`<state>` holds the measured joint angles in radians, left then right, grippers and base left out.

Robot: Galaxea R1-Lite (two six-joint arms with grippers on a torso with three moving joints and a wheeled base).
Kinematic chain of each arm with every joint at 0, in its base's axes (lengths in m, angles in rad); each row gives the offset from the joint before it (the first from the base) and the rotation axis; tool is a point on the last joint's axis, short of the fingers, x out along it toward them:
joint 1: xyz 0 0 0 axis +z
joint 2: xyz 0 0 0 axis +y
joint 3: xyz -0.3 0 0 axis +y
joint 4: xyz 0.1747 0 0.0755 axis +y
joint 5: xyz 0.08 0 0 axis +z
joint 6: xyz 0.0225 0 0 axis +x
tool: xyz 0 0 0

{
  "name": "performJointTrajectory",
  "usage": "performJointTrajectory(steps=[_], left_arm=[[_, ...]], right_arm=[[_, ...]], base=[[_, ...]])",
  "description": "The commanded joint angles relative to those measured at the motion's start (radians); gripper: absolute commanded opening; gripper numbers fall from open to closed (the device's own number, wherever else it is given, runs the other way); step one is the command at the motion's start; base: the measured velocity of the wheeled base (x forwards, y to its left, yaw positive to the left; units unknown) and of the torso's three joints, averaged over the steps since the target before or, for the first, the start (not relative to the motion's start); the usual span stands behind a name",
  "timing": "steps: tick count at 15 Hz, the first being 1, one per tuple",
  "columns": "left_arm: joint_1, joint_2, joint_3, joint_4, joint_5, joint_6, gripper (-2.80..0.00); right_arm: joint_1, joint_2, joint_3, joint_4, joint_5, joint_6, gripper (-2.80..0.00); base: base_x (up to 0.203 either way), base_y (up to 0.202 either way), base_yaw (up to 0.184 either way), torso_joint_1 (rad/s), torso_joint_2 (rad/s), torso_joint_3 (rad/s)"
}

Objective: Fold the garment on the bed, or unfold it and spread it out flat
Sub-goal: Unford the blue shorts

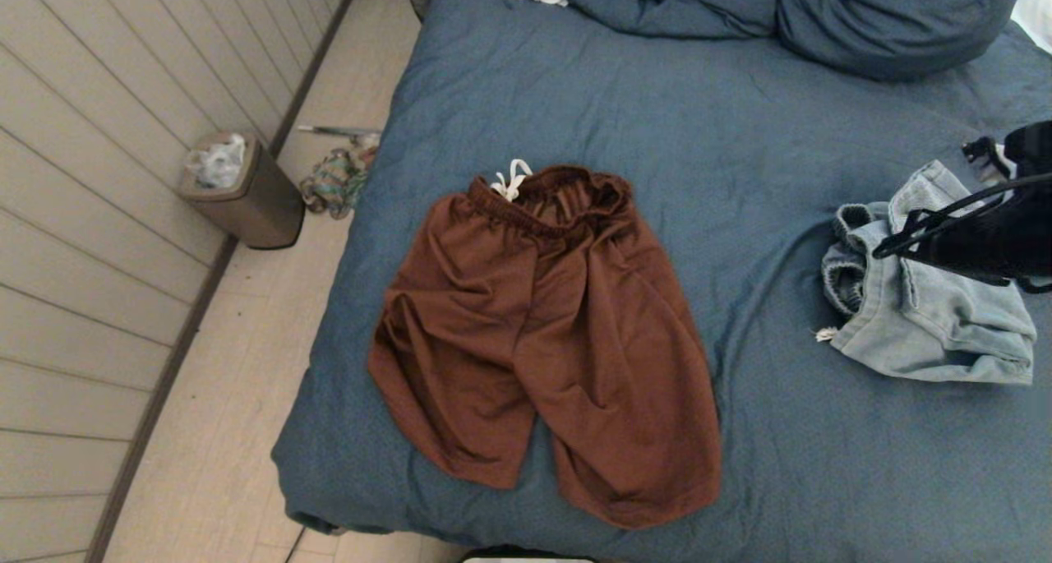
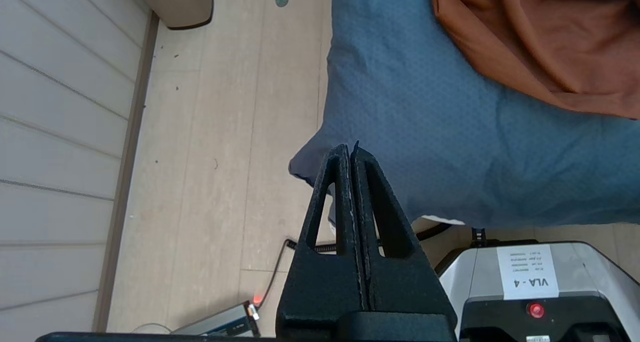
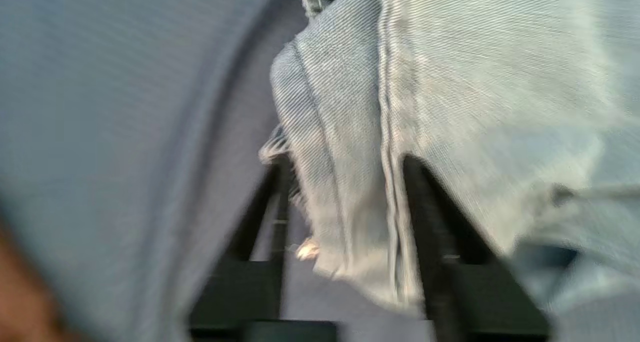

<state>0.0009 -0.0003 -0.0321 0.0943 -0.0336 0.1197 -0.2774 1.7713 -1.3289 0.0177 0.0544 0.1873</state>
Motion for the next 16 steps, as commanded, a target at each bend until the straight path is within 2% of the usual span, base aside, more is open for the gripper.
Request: performJointTrajectory(steps=[1,4,9,10,16], left_arm=[[0.0,0.001,0.0,-0.001,0.001,0.0,-2.8],[0.0,0.0,0.0,-0.001,0.0,0.0,-2.8],[-0.001,0.002,0.0,-0.001,-0.002,-0.005,-2.8],[-0.001,0.001,0.0,0.001,-0.002,-0.011,-2.8],[0.001,0.002,0.0,0.001,-0.002,-0.012,-2.8]], right_arm=[[0.001,0.114,-0.06,-0.001,-0.001,-0.024,0.0],[0.004,0.148,-0.115,-0.001,-0.054,-0.033,0.0],[0.007,0.148,-0.103,0.004,-0.066,-0.051,0.0],[0.007,0.149,-0.099,0.003,-0.081,-0.05,-2.8],[0.01,0.141,-0.08,0.002,-0.084,-0.056,-2.8]], base=[[0.0,0.0,0.0,0.0,0.0,0.0],[0.0,0.0,0.0,0.0,0.0,0.0],[0.0,0.0,0.0,0.0,0.0,0.0],[0.0,0.0,0.0,0.0,0.0,0.0],[0.0,0.0,0.0,0.0,0.0,0.0]])
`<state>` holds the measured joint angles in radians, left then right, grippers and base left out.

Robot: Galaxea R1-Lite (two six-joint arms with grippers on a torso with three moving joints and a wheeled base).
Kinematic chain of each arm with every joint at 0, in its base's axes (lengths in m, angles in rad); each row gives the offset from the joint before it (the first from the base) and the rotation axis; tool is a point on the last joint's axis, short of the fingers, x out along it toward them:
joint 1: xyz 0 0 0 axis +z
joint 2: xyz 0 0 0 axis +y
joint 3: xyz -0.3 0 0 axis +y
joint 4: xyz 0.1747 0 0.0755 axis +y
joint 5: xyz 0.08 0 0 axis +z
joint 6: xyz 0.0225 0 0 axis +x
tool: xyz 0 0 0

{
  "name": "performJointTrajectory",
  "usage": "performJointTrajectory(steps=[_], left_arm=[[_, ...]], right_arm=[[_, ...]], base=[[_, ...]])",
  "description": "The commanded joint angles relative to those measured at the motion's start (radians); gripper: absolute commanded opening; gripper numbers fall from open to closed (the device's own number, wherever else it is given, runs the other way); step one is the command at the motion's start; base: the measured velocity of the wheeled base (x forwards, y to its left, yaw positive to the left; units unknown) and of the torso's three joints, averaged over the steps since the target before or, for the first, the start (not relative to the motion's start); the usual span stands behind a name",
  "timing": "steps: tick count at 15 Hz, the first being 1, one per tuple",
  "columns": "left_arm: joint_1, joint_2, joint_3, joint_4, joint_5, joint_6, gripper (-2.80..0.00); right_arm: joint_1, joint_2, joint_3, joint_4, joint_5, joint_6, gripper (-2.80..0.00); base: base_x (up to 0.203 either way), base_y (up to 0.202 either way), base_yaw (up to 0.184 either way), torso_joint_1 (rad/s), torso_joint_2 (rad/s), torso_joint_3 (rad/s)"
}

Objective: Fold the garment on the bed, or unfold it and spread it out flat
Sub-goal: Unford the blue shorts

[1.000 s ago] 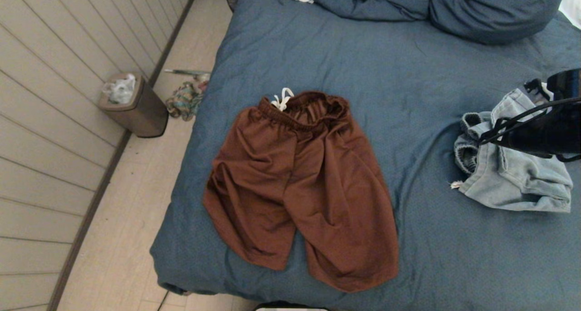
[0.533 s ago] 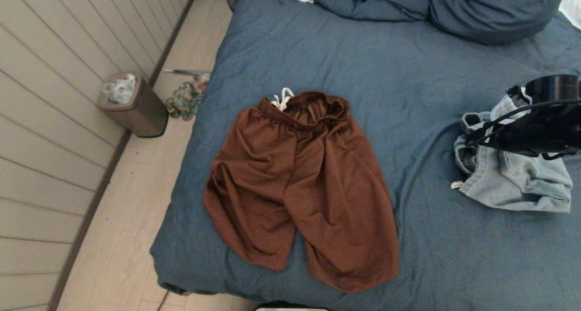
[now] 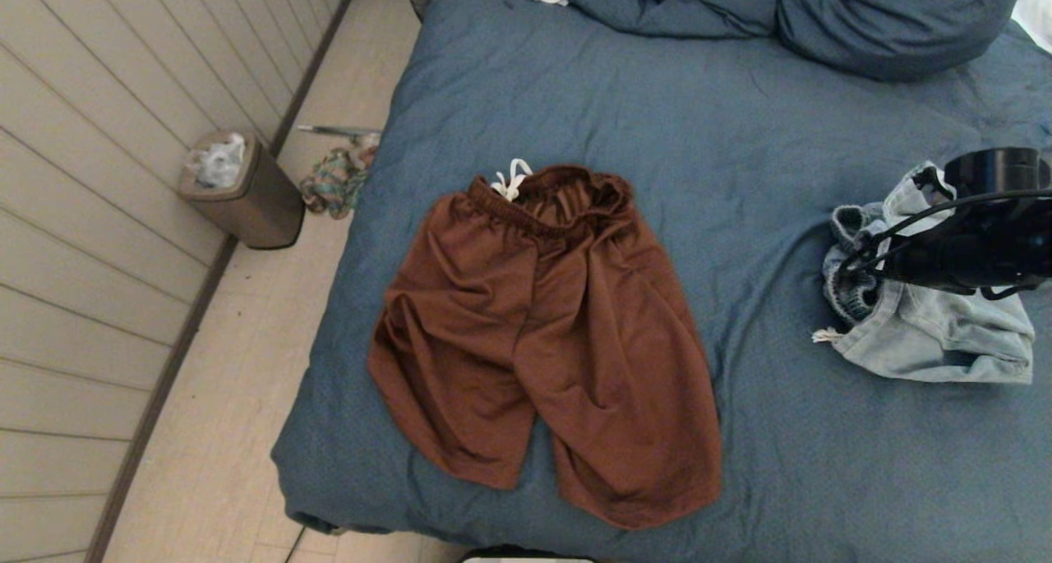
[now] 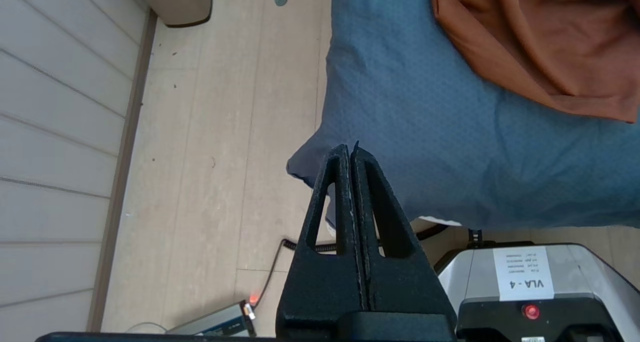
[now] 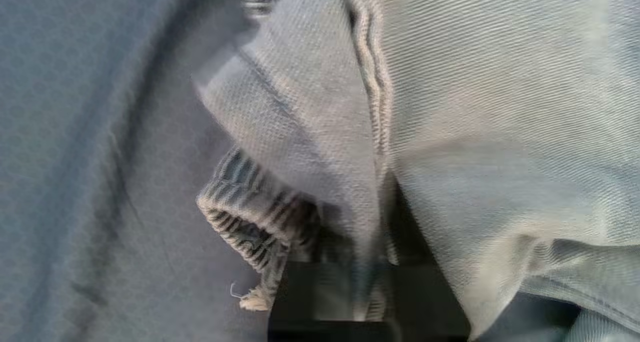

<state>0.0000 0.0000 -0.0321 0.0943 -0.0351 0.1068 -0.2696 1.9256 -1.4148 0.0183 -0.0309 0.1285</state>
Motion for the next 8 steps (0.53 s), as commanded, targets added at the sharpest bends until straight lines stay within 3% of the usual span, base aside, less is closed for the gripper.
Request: performJointTrajectory(steps=[1,5,8], left_arm=[[0.0,0.001,0.0,0.003,0.0,0.001,-2.8],[0.0,0.002,-0.002,0.004,0.0,0.001,-2.8],[0.0,0.001,-0.002,0.004,0.0,0.001,-2.8]], right_arm=[[0.01,-0.034,0.013,0.004,0.003,0.004,-2.8],[0.123,-0.233,0.051,0.036,0.005,0.014,-2.8],[0.339,-0.39,0.004,0.219,0.007,0.059,-2.8]], base=[[0.0,0.0,0.0,0.0,0.0,0.0],[0.0,0.0,0.0,0.0,0.0,0.0],[0.0,0.0,0.0,0.0,0.0,0.0]])
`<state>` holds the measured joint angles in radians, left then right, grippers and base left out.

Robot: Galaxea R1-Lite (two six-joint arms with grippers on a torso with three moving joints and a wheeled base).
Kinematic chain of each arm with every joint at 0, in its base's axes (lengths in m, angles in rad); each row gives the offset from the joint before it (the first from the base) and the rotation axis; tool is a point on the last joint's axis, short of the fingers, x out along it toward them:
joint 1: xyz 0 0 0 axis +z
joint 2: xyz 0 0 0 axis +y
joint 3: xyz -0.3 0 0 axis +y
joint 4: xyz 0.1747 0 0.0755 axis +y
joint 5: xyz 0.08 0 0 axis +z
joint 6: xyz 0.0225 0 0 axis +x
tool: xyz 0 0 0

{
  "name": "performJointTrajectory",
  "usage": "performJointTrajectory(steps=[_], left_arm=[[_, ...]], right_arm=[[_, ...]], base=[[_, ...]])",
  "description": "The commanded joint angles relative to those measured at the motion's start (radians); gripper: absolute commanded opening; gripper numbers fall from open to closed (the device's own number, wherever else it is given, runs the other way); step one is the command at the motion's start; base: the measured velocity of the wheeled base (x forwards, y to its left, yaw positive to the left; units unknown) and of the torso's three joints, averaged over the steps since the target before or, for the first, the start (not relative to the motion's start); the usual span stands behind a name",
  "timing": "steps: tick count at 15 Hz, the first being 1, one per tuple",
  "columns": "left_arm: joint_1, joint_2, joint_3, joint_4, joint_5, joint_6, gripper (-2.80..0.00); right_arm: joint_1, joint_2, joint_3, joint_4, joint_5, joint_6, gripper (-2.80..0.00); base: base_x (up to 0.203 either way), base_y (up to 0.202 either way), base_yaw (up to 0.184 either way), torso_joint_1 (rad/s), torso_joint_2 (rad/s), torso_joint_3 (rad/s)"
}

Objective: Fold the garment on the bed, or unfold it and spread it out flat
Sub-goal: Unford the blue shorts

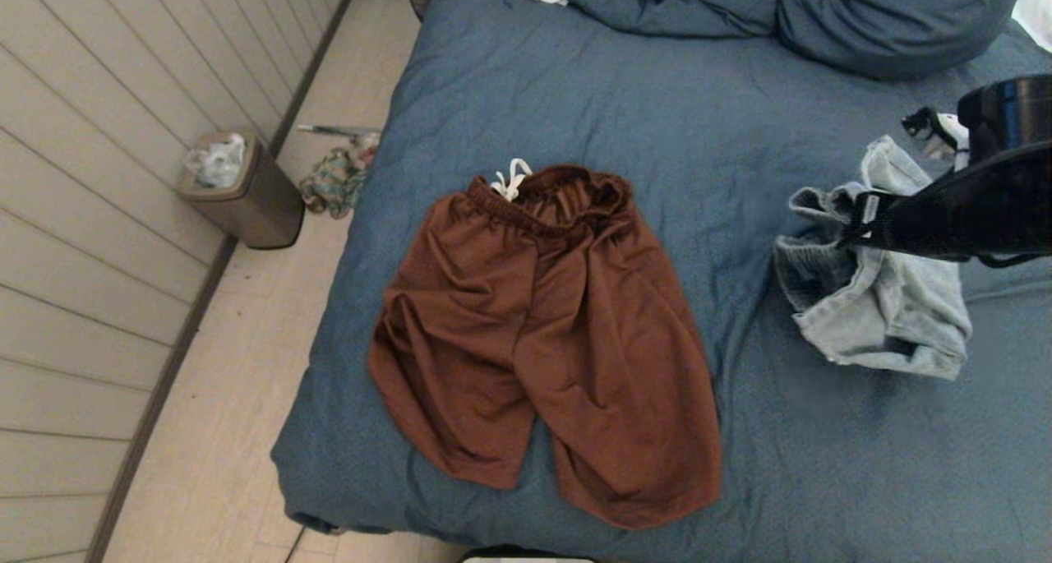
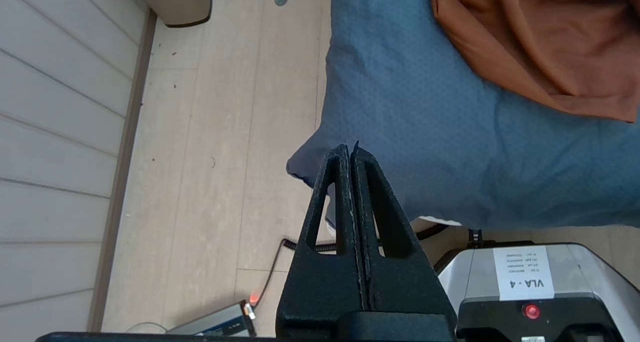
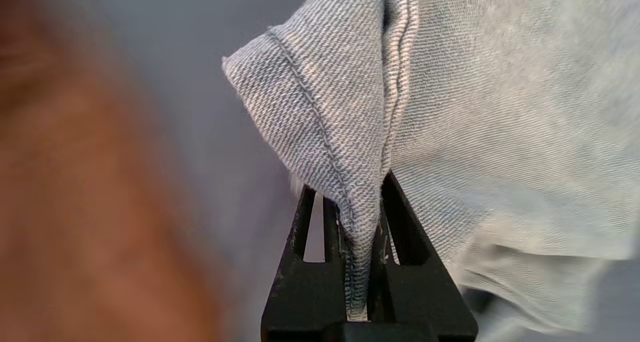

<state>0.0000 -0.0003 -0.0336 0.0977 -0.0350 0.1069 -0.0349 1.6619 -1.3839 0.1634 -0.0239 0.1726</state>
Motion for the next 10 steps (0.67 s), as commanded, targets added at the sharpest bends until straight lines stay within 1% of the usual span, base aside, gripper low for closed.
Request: performJointTrajectory(steps=[1,2,3,6,7,8,9,10], left_arm=[[0.0,0.0,0.001,-0.001,0.0,0.0,-2.8],[0.0,0.0,0.001,-0.001,0.0,0.0,-2.8],[0.0,0.0,0.001,-0.001,0.0,-0.001,-2.8],[0.001,0.001,0.001,-0.001,0.0,-0.001,-2.8],[0.0,0.001,0.001,-0.001,0.0,-0.001,-2.8],[0.001,0.0,0.001,-0.001,0.0,-0.001,-2.8],[0.0,0.0,0.001,-0.001,0.0,-0.001,-2.8],[0.0,0.002,0.0,0.0,0.0,-0.001,-2.8]], right_arm=[[0.182,-0.159,-0.068,0.148,0.0,0.037,-2.8],[0.257,-0.185,-0.126,0.221,0.0,0.062,-2.8],[0.315,-0.202,-0.191,0.285,-0.001,0.086,-2.8],[0.438,-0.216,-0.411,0.446,-0.002,0.155,-2.8],[0.461,-0.214,-0.478,0.498,-0.002,0.175,-2.8],[0.469,-0.213,-0.514,0.537,-0.002,0.187,-2.8],[0.469,-0.213,-0.512,0.55,-0.002,0.193,-2.8],[0.466,-0.214,-0.477,0.552,-0.005,0.196,-2.8]], base=[[0.0,0.0,0.0,0.0,0.0,0.0],[0.0,0.0,0.0,0.0,0.0,0.0],[0.0,0.0,0.0,0.0,0.0,0.0],[0.0,0.0,0.0,0.0,0.0,0.0],[0.0,0.0,0.0,0.0,0.0,0.0],[0.0,0.0,0.0,0.0,0.0,0.0],[0.0,0.0,0.0,0.0,0.0,0.0],[0.0,0.0,0.0,0.0,0.0,0.0]])
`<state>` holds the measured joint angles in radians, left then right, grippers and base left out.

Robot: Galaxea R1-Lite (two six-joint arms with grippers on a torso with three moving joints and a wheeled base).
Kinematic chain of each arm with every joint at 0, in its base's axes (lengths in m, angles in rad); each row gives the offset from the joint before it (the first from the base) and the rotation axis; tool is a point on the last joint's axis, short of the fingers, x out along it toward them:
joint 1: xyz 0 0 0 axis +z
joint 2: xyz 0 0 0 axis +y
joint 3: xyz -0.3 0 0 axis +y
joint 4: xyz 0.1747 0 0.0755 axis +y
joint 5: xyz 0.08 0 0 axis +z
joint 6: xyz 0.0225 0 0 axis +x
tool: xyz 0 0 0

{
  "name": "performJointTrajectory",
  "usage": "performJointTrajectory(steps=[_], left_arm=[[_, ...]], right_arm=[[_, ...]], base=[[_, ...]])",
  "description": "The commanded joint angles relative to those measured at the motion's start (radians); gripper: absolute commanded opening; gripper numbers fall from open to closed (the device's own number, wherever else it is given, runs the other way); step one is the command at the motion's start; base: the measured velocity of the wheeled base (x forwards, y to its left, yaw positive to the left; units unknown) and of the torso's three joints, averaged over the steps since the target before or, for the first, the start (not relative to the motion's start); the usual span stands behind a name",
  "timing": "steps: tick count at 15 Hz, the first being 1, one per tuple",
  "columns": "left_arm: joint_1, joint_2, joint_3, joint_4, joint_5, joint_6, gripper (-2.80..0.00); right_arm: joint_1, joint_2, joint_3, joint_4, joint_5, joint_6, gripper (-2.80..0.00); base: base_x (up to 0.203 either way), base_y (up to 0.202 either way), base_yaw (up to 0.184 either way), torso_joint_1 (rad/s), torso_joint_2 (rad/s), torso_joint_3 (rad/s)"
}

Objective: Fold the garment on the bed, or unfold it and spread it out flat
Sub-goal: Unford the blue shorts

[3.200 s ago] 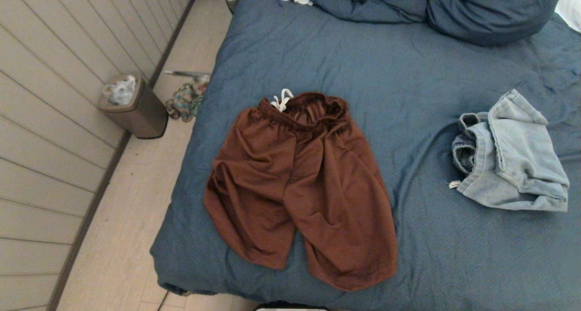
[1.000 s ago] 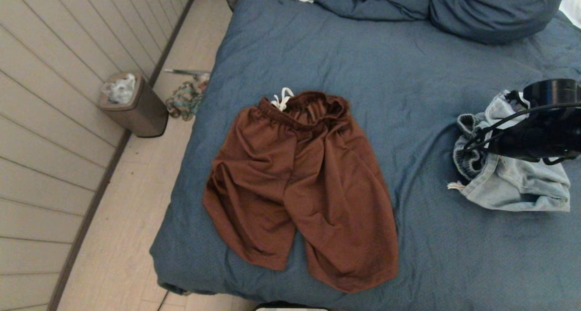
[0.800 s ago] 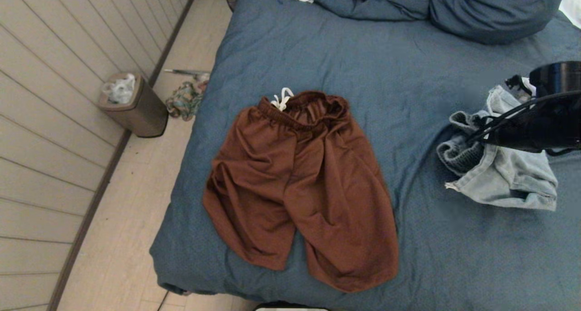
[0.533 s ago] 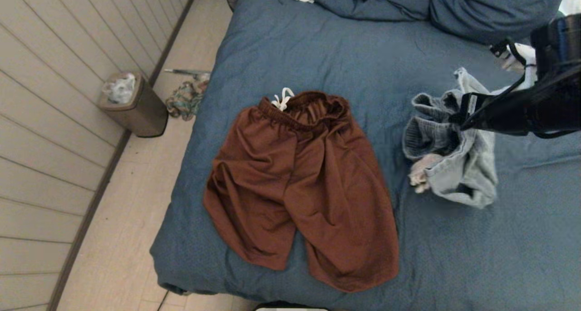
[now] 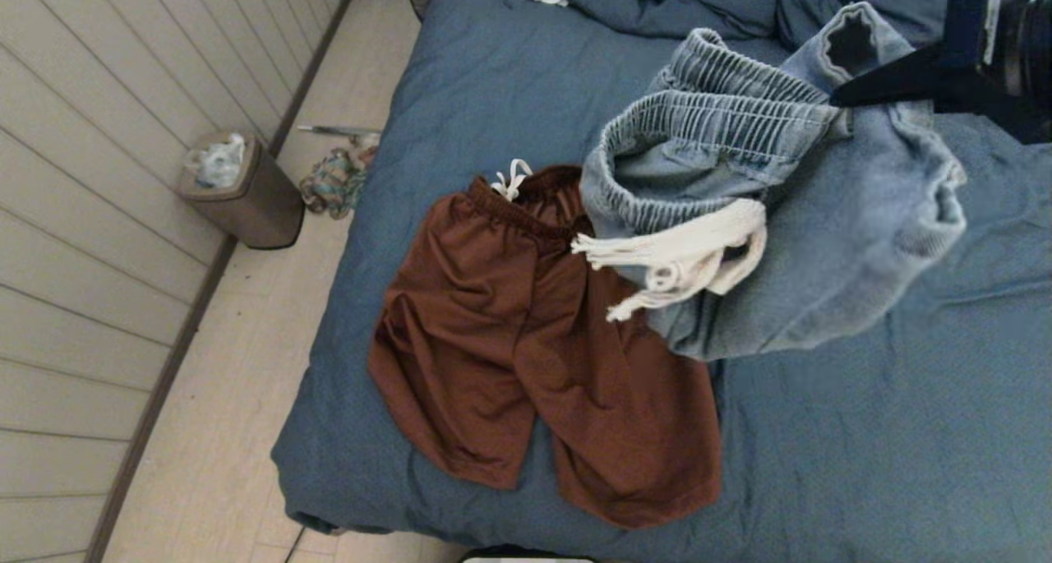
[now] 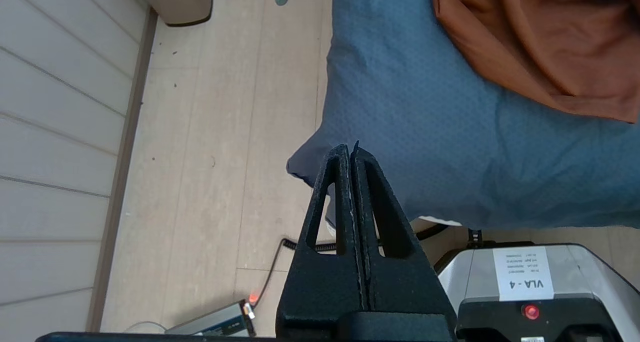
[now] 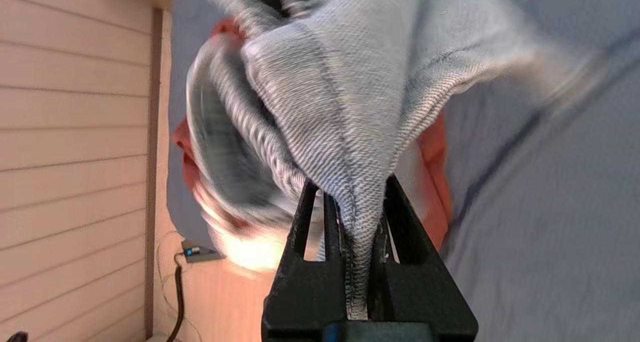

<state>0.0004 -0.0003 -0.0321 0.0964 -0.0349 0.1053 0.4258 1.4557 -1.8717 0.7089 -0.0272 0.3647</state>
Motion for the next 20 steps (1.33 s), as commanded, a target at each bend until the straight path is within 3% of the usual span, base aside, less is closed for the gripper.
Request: performJointTrajectory(steps=[1,3,5,7,10,12,15,17,20], left_arm=[[0.0,0.0,-0.002,0.002,0.0,0.001,-2.8],[0.001,0.0,-0.001,0.002,0.0,0.001,-2.8],[0.001,0.001,-0.002,0.002,0.0,0.002,-2.8],[0.0,0.0,-0.002,0.002,0.0,0.002,-2.8],[0.0,0.002,0.0,0.0,0.0,0.001,-2.8],[0.0,0.002,0.0,0.0,0.0,0.001,-2.8],[0.0,0.0,0.0,-0.001,0.0,0.001,-2.8],[0.001,0.002,0.0,0.0,0.0,0.002,-2.8],[0.0,0.0,-0.002,0.001,0.0,0.001,-2.8]], right_arm=[[-0.009,-0.01,0.052,0.002,-0.004,0.003,-2.8],[-0.139,-0.006,0.086,-0.02,0.007,-0.001,-2.8],[-0.244,0.001,0.087,-0.065,0.084,0.0,-2.8],[-0.256,0.005,0.015,-0.038,0.093,0.046,-2.8],[-0.284,0.044,-0.095,0.033,0.078,0.19,-2.8],[-0.293,0.044,-0.088,0.042,0.041,0.217,-2.8],[-0.324,0.044,-0.056,0.041,0.038,0.194,-2.8],[-0.453,0.049,0.042,0.021,0.048,0.112,-2.8],[-0.523,0.028,0.198,-0.112,0.128,0.043,-2.8]], base=[[0.0,0.0,0.0,0.0,0.0,0.0],[0.0,0.0,0.0,0.0,0.0,0.0],[0.0,0.0,0.0,0.0,0.0,0.0],[0.0,0.0,0.0,0.0,0.0,0.0],[0.0,0.0,0.0,0.0,0.0,0.0],[0.0,0.0,0.0,0.0,0.0,0.0],[0.0,0.0,0.0,0.0,0.0,0.0],[0.0,0.0,0.0,0.0,0.0,0.0],[0.0,0.0,0.0,0.0,0.0,0.0]])
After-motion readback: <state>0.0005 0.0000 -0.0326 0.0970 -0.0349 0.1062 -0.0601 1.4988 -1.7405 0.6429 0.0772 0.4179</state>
